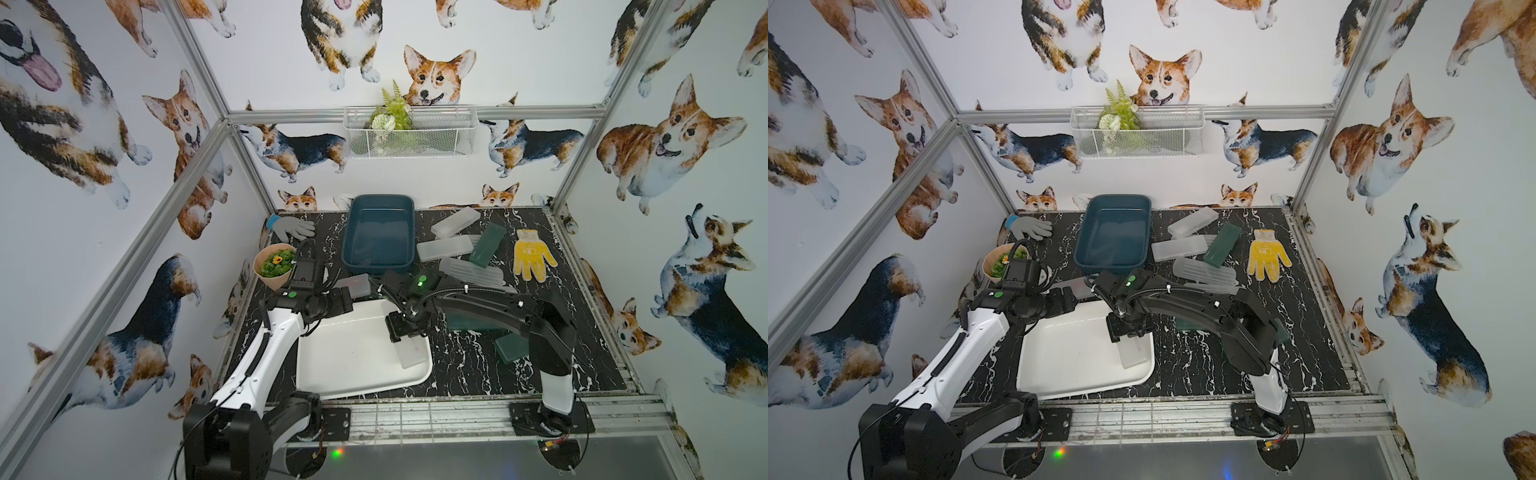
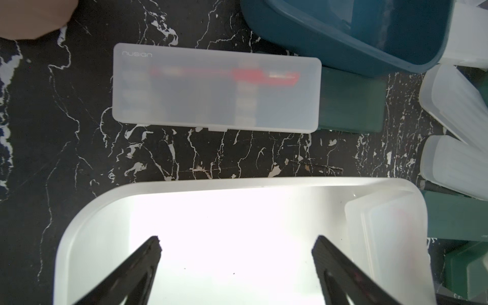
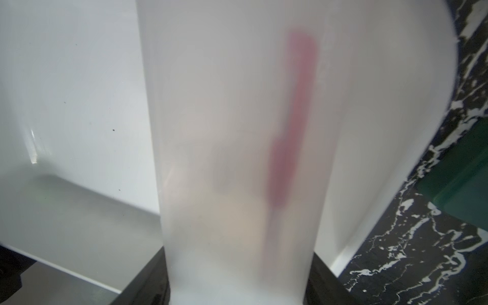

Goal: Place the pencil cases by color into the storage box
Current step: Place the pencil case at the storage box.

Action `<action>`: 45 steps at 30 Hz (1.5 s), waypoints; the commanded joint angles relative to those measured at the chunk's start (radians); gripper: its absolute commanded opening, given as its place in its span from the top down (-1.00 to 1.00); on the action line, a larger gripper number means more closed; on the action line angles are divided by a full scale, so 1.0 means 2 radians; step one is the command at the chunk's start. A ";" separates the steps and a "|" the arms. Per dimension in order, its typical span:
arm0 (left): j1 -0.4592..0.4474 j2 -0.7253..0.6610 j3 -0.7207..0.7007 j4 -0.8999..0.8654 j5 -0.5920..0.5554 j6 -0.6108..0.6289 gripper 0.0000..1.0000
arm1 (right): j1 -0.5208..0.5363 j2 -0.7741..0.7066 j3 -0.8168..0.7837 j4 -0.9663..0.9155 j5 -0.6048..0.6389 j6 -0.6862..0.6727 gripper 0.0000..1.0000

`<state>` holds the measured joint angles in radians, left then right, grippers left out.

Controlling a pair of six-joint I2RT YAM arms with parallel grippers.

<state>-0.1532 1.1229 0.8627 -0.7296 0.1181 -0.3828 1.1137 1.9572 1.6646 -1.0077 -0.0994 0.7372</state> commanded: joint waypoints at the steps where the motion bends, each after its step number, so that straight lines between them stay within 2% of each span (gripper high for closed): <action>1: -0.002 -0.006 -0.020 -0.004 0.002 -0.007 -0.86 | 0.004 0.011 0.018 -0.023 0.034 0.033 -0.27; 17: -0.002 -0.005 -0.010 -0.019 -0.001 -0.008 -0.86 | 0.004 0.045 0.006 -0.005 0.072 0.062 -0.27; 34: -0.011 0.019 0.069 -0.029 0.017 0.013 -0.87 | -0.024 0.028 -0.079 0.050 0.089 0.063 -0.30; 36: -0.011 0.022 0.072 -0.029 0.016 0.015 -0.87 | -0.027 0.031 -0.080 0.050 0.090 0.058 -0.34; 42: -0.012 0.027 0.079 -0.032 0.003 0.020 -0.87 | -0.033 0.021 -0.080 0.049 0.090 0.038 -0.83; 45: -0.012 0.032 0.082 -0.032 0.000 0.020 -0.87 | -0.033 -0.001 -0.080 0.058 0.091 0.019 -0.92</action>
<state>-0.1761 1.1793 1.0149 -0.7776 0.1352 -0.3508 1.0508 2.0010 1.5047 -0.9009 0.0597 0.8085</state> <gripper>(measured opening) 0.934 0.953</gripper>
